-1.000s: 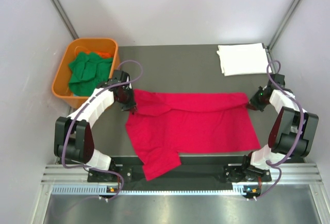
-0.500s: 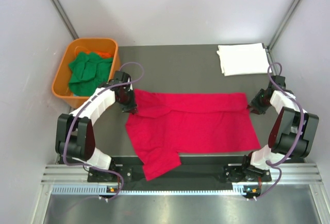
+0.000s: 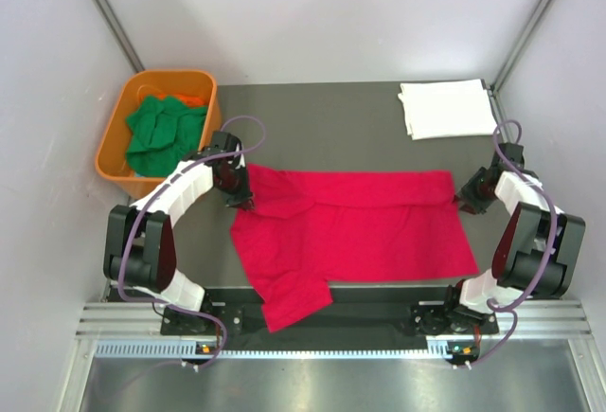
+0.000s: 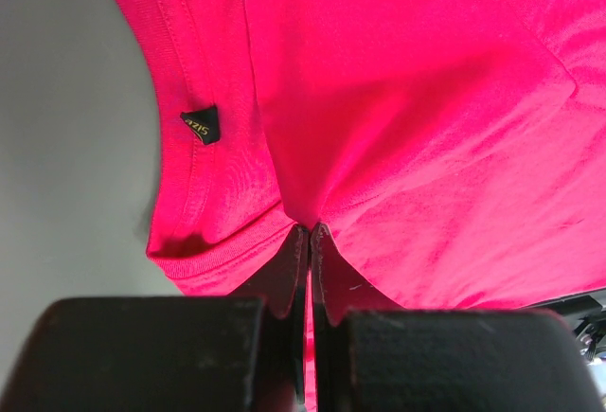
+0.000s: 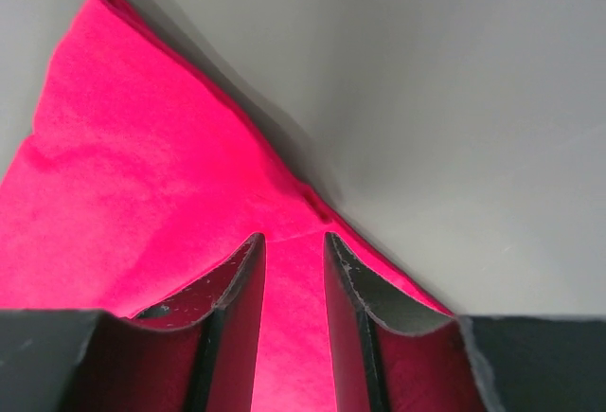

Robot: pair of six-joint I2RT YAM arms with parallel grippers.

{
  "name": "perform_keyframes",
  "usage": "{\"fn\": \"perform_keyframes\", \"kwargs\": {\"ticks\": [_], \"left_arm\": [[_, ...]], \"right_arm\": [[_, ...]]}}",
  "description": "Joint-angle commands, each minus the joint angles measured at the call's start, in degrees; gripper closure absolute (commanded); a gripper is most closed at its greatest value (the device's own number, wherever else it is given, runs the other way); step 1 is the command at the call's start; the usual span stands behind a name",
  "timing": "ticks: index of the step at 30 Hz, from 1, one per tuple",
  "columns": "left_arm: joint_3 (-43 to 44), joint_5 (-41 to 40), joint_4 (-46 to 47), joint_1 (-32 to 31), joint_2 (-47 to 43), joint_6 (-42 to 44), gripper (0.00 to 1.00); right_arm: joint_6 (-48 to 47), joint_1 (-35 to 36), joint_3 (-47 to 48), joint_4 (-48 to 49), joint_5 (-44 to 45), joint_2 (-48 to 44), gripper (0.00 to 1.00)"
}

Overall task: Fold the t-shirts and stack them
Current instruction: Fold the tshirt

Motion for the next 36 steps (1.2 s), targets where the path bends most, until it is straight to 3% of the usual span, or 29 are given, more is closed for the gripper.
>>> {"fn": "perform_keyframes", "kwargs": {"ticks": [1, 11, 24, 36], "left_arm": [[0.51, 0.68, 2.1, -0.17, 0.15, 0.02, 1.0], [0.42, 0.24, 2.54, -0.17, -1.34, -0.51, 1.0], [0.51, 0.42, 2.36, -0.17, -1.96, -0.78, 1.0], [1.12, 0.86, 2.89, -0.25, -1.87, -1.04, 1.0]], "right_arm": [[2.75, -0.71, -0.73, 1.94, 1.0, 0.06, 0.69], [5.57, -0.79, -1.52, 2.37, 6.63, 1.74, 0.72], [7.06, -0.71, -2.84, 6.77, 5.93, 2.97, 0.76], [6.1, -0.79, -2.75, 8.34, 5.05, 4.03, 1.0]]}}
